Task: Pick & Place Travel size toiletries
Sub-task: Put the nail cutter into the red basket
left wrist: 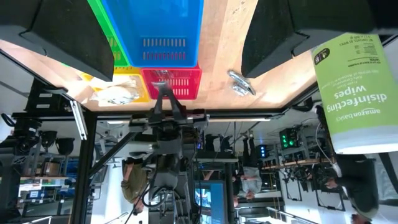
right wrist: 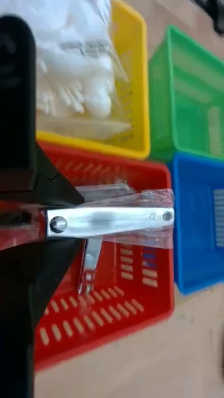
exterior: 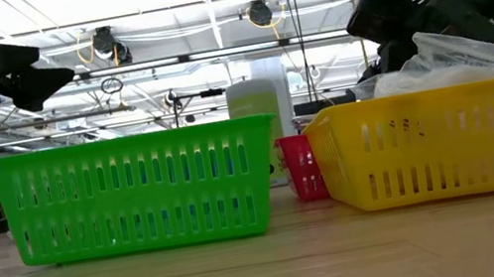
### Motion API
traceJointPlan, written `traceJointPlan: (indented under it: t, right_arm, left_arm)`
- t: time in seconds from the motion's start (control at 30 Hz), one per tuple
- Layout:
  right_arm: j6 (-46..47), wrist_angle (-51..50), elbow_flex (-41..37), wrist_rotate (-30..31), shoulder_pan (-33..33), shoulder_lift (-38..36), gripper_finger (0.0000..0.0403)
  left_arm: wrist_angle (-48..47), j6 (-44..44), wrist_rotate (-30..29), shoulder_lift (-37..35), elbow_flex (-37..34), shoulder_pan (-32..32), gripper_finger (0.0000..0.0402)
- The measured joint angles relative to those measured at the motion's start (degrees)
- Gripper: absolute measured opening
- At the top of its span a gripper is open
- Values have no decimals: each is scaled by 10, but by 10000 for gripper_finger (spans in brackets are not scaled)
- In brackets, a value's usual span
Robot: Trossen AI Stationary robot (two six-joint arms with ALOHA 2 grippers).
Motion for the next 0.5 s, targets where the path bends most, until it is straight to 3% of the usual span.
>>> traceJointPlan:
  t: [0.5]
  right_arm:
    - [-18,6,-1,7,-4,-21,168]
  left_arm:
    - [0,0,0,0,0,0,347]
